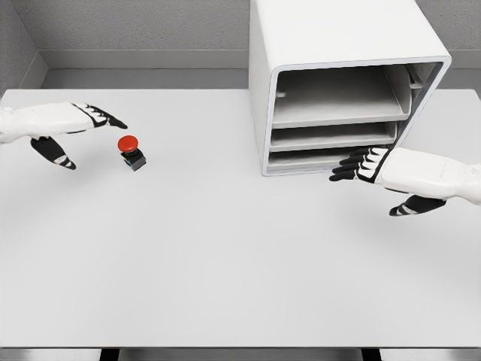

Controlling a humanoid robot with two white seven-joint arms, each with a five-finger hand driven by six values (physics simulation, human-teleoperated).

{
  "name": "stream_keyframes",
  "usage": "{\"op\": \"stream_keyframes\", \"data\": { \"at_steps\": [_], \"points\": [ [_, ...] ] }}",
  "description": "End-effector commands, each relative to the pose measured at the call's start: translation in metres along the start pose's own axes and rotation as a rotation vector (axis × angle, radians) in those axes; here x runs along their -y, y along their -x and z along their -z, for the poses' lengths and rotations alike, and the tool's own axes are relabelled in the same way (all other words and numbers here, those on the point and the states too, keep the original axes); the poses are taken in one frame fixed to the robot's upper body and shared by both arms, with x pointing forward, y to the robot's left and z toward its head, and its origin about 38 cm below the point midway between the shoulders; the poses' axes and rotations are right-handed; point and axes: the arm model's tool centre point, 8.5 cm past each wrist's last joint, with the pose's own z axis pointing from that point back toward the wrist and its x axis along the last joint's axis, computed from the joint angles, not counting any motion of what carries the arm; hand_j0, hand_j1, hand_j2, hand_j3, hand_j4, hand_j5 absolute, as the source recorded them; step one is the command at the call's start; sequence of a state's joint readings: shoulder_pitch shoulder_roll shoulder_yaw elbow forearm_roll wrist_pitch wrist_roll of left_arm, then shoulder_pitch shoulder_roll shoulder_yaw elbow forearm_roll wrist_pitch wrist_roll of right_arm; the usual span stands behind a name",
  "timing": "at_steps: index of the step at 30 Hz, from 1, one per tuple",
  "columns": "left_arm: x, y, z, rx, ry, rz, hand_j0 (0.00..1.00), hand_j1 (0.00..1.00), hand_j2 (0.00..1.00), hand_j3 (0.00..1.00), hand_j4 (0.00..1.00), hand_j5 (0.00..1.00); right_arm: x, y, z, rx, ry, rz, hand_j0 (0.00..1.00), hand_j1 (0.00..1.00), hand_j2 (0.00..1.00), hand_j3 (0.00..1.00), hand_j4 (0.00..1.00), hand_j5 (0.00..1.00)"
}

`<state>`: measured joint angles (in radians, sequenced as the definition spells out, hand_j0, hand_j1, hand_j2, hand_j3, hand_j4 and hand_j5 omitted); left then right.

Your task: Slide open multi-storey tabletop storage cabinets and put open load switch and slide close multi-storey tabletop storage cabinets

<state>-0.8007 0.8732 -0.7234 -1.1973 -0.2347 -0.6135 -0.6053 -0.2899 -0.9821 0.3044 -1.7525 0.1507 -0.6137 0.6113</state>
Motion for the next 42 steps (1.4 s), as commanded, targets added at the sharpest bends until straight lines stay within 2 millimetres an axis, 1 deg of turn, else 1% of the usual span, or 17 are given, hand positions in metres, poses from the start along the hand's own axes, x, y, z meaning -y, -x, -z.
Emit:
{"op": "stream_keyframes", "data": {
  "at_steps": [1, 4, 5, 7, 8, 10, 12, 15, 21, 23, 25, 28, 32, 33, 35, 39, 42],
  "points": [
    [0.001, 0.000, 0.002, 0.002, 0.004, -0.005, 1.00, 1.00, 1.00, 1.00, 1.00, 1.00, 0.001, 0.000, 0.000, 0.000, 0.004, 0.005, 1.00, 1.00, 1.00, 1.00, 1.00, 1.00],
    [0.002, -0.003, 0.014, 0.003, 0.015, 0.009, 1.00, 1.00, 1.00, 1.00, 1.00, 1.00, 0.003, 0.003, -0.003, -0.011, 0.012, 0.008, 1.00, 1.00, 1.00, 1.00, 1.00, 1.00],
    [0.003, -0.006, 0.020, 0.011, 0.019, 0.017, 1.00, 1.00, 1.00, 1.00, 1.00, 1.00, 0.011, 0.004, -0.003, -0.013, 0.024, -0.009, 1.00, 1.00, 1.00, 1.00, 1.00, 1.00],
    [0.000, -0.009, 0.027, 0.018, 0.017, 0.026, 1.00, 1.00, 1.00, 1.00, 1.00, 1.00, 0.030, 0.009, -0.005, -0.023, 0.057, -0.043, 1.00, 1.00, 1.00, 1.00, 1.00, 1.00],
    [0.002, -0.006, 0.031, 0.013, 0.016, 0.008, 1.00, 1.00, 1.00, 1.00, 1.00, 1.00, 0.035, 0.008, 0.000, -0.011, 0.080, -0.047, 1.00, 1.00, 1.00, 1.00, 1.00, 1.00],
    [0.002, -0.007, 0.052, 0.026, 0.004, -0.027, 1.00, 1.00, 1.00, 1.00, 1.00, 1.00, 0.044, 0.006, 0.005, 0.002, 0.101, -0.061, 1.00, 1.00, 1.00, 1.00, 1.00, 1.00],
    [0.001, -0.007, 0.056, 0.028, 0.000, -0.035, 1.00, 1.00, 1.00, 1.00, 1.00, 1.00, 0.050, 0.009, 0.012, 0.013, 0.111, -0.062, 1.00, 1.00, 1.00, 1.00, 1.00, 1.00],
    [0.000, -0.016, 0.069, 0.051, 0.000, -0.028, 1.00, 1.00, 1.00, 1.00, 1.00, 1.00, 0.057, 0.018, 0.025, 0.018, 0.128, -0.050, 1.00, 1.00, 1.00, 1.00, 1.00, 1.00],
    [0.004, -0.016, 0.071, 0.049, 0.012, -0.022, 1.00, 1.00, 1.00, 1.00, 1.00, 1.00, 0.049, 0.029, 0.056, 0.037, 0.094, -0.011, 1.00, 1.00, 1.00, 1.00, 1.00, 1.00],
    [0.005, -0.018, 0.073, 0.052, 0.016, -0.021, 1.00, 1.00, 1.00, 1.00, 1.00, 1.00, 0.051, 0.036, 0.065, 0.028, 0.092, -0.008, 1.00, 1.00, 1.00, 1.00, 1.00, 1.00],
    [0.005, -0.018, 0.074, 0.045, 0.025, -0.005, 0.94, 0.94, 0.94, 0.94, 0.94, 0.94, 0.047, 0.038, 0.074, 0.034, 0.076, 0.006, 1.00, 1.00, 1.00, 1.00, 1.00, 1.00],
    [0.005, -0.016, 0.073, 0.041, 0.026, -0.006, 0.94, 0.94, 0.94, 0.94, 0.94, 0.94, 0.041, 0.042, 0.077, 0.022, 0.054, 0.009, 1.00, 1.00, 1.00, 1.00, 1.00, 1.00],
    [0.010, -0.007, 0.070, 0.009, 0.042, -0.013, 0.94, 0.94, 0.94, 0.94, 0.94, 0.94, 0.047, 0.044, 0.079, 0.020, 0.064, 0.003, 1.00, 1.00, 1.00, 1.00, 1.00, 1.00],
    [0.011, -0.006, 0.070, 0.006, 0.043, -0.016, 0.94, 0.94, 0.94, 0.94, 0.94, 0.94, 0.047, 0.047, 0.078, 0.011, 0.065, 0.007, 1.00, 1.00, 1.00, 1.00, 1.00, 1.00],
    [0.015, 0.001, 0.067, -0.028, 0.068, -0.005, 0.92, 0.92, 0.92, 0.92, 0.92, 0.92, 0.048, 0.064, 0.072, -0.034, 0.071, 0.034, 1.00, 1.00, 1.00, 1.00, 1.00, 1.00],
    [0.016, 0.000, 0.071, -0.023, 0.069, -0.005, 0.87, 0.87, 0.87, 0.87, 0.87, 0.87, 0.044, 0.080, 0.080, -0.061, 0.085, 0.088, 1.00, 1.00, 1.00, 1.00, 1.00, 1.00],
    [0.013, -0.003, 0.075, -0.014, 0.062, -0.004, 0.86, 0.86, 0.86, 0.86, 0.86, 0.86, 0.044, 0.079, 0.085, -0.054, 0.085, 0.090, 1.00, 1.00, 1.00, 1.00, 1.00, 1.00]
  ]
}}
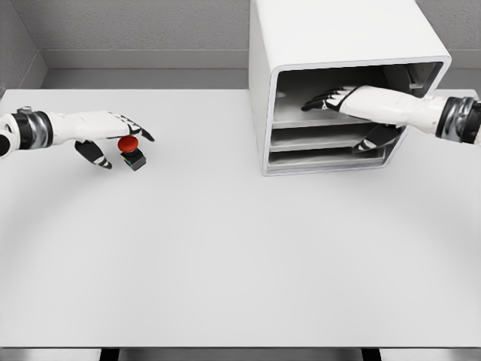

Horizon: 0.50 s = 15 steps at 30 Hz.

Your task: Slide open multi-storey tabletop storage cabinets and put open load switch and slide close multi-storey tabletop storage cabinets

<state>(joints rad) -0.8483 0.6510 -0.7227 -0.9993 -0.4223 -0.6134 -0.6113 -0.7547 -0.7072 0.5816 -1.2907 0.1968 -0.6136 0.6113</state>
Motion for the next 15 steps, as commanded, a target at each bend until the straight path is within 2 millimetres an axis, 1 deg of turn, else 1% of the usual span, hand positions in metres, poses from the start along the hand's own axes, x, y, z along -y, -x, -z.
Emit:
{"op": "stream_keyframes", "data": {
  "at_steps": [1, 3, 7, 8, 9, 12, 13, 15],
  "points": [
    [0.000, -0.001, 0.002, 0.003, -0.001, -0.004, 0.86, 0.86, 0.86, 0.86, 0.86, 0.86, -0.004, 0.003, 0.003, -0.002, 0.001, 0.023, 1.00, 1.00, 1.00, 1.00, 1.00, 1.00],
    [0.000, -0.002, 0.004, 0.006, 0.000, -0.004, 0.85, 0.85, 0.85, 0.85, 0.85, 0.85, -0.009, 0.002, 0.007, -0.004, -0.022, 0.017, 1.00, 1.00, 1.00, 1.00, 1.00, 1.00],
    [-0.006, -0.004, 0.003, 0.012, -0.011, 0.003, 0.85, 0.85, 0.85, 0.85, 0.85, 0.85, -0.007, 0.000, 0.012, -0.002, -0.030, -0.003, 1.00, 1.00, 1.00, 1.00, 1.00, 1.00],
    [-0.009, -0.004, 0.002, 0.012, -0.016, 0.008, 0.85, 0.85, 0.85, 0.85, 0.85, 0.85, -0.008, 0.002, 0.012, -0.013, -0.042, -0.012, 1.00, 1.00, 1.00, 1.00, 1.00, 1.00],
    [-0.011, -0.004, 0.001, 0.010, -0.019, 0.011, 0.85, 0.85, 0.85, 0.85, 0.85, 0.85, -0.006, 0.005, 0.011, -0.022, -0.039, -0.012, 1.00, 1.00, 1.00, 1.00, 1.00, 1.00],
    [-0.009, -0.005, 0.002, 0.013, -0.014, 0.014, 0.80, 0.80, 0.80, 0.80, 0.80, 0.80, -0.005, 0.006, 0.011, -0.025, -0.040, -0.013, 1.00, 1.00, 1.00, 1.00, 1.00, 1.00],
    [-0.009, -0.004, 0.001, 0.010, -0.014, 0.014, 0.80, 0.80, 0.80, 0.80, 0.80, 0.80, -0.006, 0.006, 0.010, -0.025, -0.041, -0.013, 1.00, 1.00, 1.00, 1.00, 1.00, 1.00],
    [-0.007, -0.009, 0.004, 0.024, -0.011, 0.021, 0.79, 0.79, 0.79, 0.79, 0.79, 0.79, -0.012, 0.005, 0.012, -0.023, -0.069, -0.020, 1.00, 1.00, 1.00, 1.00, 1.00, 1.00]
  ]
}}
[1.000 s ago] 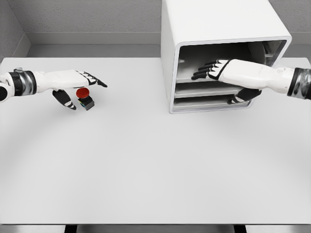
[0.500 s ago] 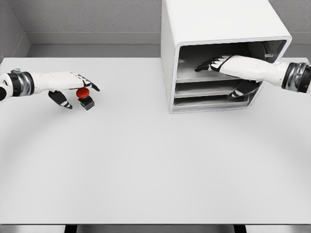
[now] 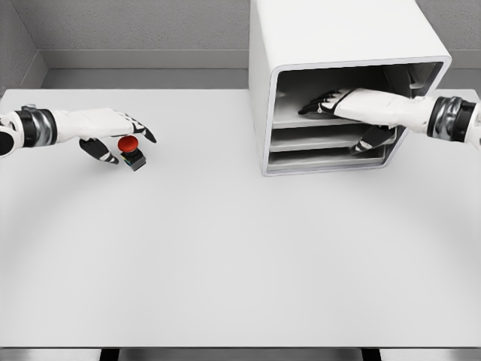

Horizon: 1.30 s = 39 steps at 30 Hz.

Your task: Slide open multi-storey tabletop storage cabinets and put open load switch and slide close multi-storey tabletop storage cabinets

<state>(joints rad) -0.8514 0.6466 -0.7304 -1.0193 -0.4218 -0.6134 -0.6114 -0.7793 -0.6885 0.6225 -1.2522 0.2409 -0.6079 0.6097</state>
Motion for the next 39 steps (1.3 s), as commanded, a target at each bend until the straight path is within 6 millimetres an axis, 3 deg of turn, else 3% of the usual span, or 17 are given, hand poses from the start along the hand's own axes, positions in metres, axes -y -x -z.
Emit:
{"op": "stream_keyframes", "data": {
  "at_steps": [1, 6, 11, 13, 18, 24, 30, 32, 36, 39],
  "points": [
    [-0.002, -0.003, 0.001, 0.009, -0.003, 0.006, 0.77, 0.77, 0.77, 0.77, 0.77, 0.77, -0.006, -0.002, 0.002, 0.003, -0.029, -0.011, 1.00, 1.00, 1.00, 1.00, 1.00, 1.00],
    [0.000, -0.003, 0.000, 0.008, 0.006, 0.010, 0.68, 0.68, 0.68, 0.68, 0.68, 0.68, -0.002, -0.005, -0.015, -0.007, -0.046, -0.053, 1.00, 1.00, 1.00, 1.00, 1.00, 1.00],
    [-0.001, -0.004, 0.000, 0.010, 0.004, 0.012, 0.58, 0.58, 0.58, 0.58, 0.58, 0.58, -0.002, -0.012, -0.014, 0.013, -0.044, -0.066, 1.00, 1.00, 1.00, 1.00, 1.00, 1.00],
    [0.000, -0.005, 0.000, 0.012, 0.004, 0.013, 0.54, 0.54, 0.54, 0.54, 0.54, 0.54, 0.002, -0.012, -0.027, -0.002, -0.051, -0.089, 1.00, 1.00, 1.00, 1.00, 1.00, 1.00],
    [-0.002, -0.007, 0.001, 0.018, 0.003, 0.021, 0.43, 0.43, 0.43, 0.43, 0.43, 0.43, -0.005, -0.013, -0.027, 0.001, -0.057, -0.079, 1.00, 1.00, 1.00, 1.00, 1.00, 1.00],
    [-0.008, -0.012, 0.000, 0.028, -0.007, 0.039, 0.37, 0.37, 0.37, 0.37, 0.37, 0.37, -0.009, -0.025, -0.037, 0.018, -0.071, -0.110, 1.00, 1.00, 1.00, 1.00, 1.00, 1.00],
    [-0.034, -0.046, -0.015, 0.107, -0.054, 0.160, 0.35, 0.35, 0.35, 0.35, 0.35, 0.35, -0.011, -0.030, -0.049, 0.015, -0.067, -0.120, 1.00, 1.00, 1.00, 1.00, 1.00, 1.00],
    [-0.035, -0.049, -0.021, 0.119, -0.054, 0.169, 0.35, 0.35, 0.35, 0.35, 0.35, 0.35, -0.011, -0.031, -0.053, 0.010, -0.072, -0.128, 1.00, 1.00, 1.00, 1.00, 1.00, 1.00],
    [-0.041, -0.074, -0.020, 0.190, -0.064, 0.209, 0.35, 0.35, 0.35, 0.35, 0.35, 0.35, -0.011, -0.032, -0.065, -0.003, -0.051, -0.128, 1.00, 1.00, 1.00, 1.00, 1.00, 1.00],
    [-0.042, -0.079, -0.030, 0.201, -0.065, 0.228, 0.35, 0.35, 0.35, 0.35, 0.35, 0.35, -0.011, -0.035, -0.071, -0.006, -0.060, -0.142, 1.00, 1.00, 1.00, 1.00, 1.00, 1.00]
  ]
}}
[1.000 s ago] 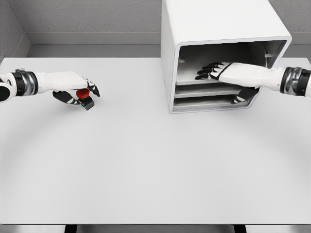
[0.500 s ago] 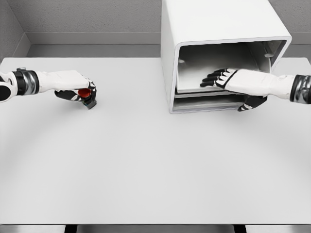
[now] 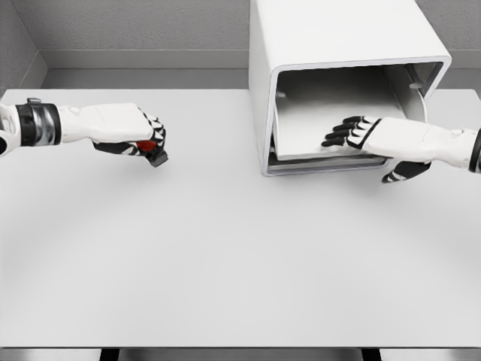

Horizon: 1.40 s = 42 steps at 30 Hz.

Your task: Slide open multi-storey tabletop storage cabinets and put open load switch and slide close multi-storey tabletop storage cabinets

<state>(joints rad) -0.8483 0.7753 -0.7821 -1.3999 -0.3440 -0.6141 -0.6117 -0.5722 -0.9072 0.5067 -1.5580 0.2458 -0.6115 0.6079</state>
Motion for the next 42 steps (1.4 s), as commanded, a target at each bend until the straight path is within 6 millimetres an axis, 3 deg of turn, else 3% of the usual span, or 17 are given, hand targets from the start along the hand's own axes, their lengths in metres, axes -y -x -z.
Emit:
{"op": "stream_keyframes", "data": {
  "at_steps": [1, 4, 9, 15, 25, 35, 38, 42],
  "points": [
    [-0.004, -0.007, -0.003, 0.019, -0.008, 0.009, 0.35, 0.35, 0.35, 0.35, 0.35, 0.35, 0.007, 0.000, -0.007, -0.013, 0.003, -0.025, 1.00, 1.00, 1.00, 1.00, 1.00, 1.00],
    [-0.009, -0.015, -0.002, 0.040, -0.015, 0.031, 0.35, 0.35, 0.35, 0.35, 0.35, 0.35, 0.009, -0.001, -0.020, -0.032, 0.020, -0.033, 1.00, 1.00, 1.00, 1.00, 1.00, 1.00],
    [-0.014, -0.021, -0.014, 0.051, -0.016, 0.047, 0.35, 0.35, 0.35, 0.35, 0.35, 0.35, 0.003, -0.010, -0.018, -0.010, 0.007, -0.034, 1.00, 1.00, 1.00, 1.00, 1.00, 1.00],
    [-0.044, -0.057, -0.021, 0.154, -0.079, 0.113, 0.35, 0.35, 0.35, 0.35, 0.35, 0.35, -0.001, -0.013, -0.026, -0.017, -0.014, -0.044, 1.00, 1.00, 1.00, 1.00, 1.00, 1.00],
    [-0.097, -0.078, -0.036, 0.222, -0.174, 0.189, 0.35, 0.35, 0.35, 0.35, 0.35, 0.35, -0.006, -0.012, -0.037, -0.040, -0.018, -0.039, 1.00, 1.00, 1.00, 1.00, 1.00, 1.00],
    [-0.130, -0.093, -0.036, 0.280, -0.248, 0.228, 0.35, 0.35, 0.35, 0.35, 0.35, 0.35, 0.030, -0.013, -0.080, -0.059, 0.166, -0.004, 1.00, 1.00, 1.00, 1.00, 1.00, 1.00],
    [-0.138, -0.100, -0.027, 0.310, -0.268, 0.237, 0.35, 0.35, 0.35, 0.35, 0.35, 0.35, 0.034, -0.009, -0.115, -0.106, 0.210, 0.033, 1.00, 1.00, 1.00, 1.00, 1.00, 1.00],
    [-0.155, -0.118, -0.011, 0.371, -0.307, 0.269, 0.35, 0.35, 0.35, 0.35, 0.35, 0.35, 0.043, -0.012, -0.139, -0.151, 0.249, 0.009, 1.00, 1.00, 1.00, 1.00, 1.00, 1.00]
  ]
}}
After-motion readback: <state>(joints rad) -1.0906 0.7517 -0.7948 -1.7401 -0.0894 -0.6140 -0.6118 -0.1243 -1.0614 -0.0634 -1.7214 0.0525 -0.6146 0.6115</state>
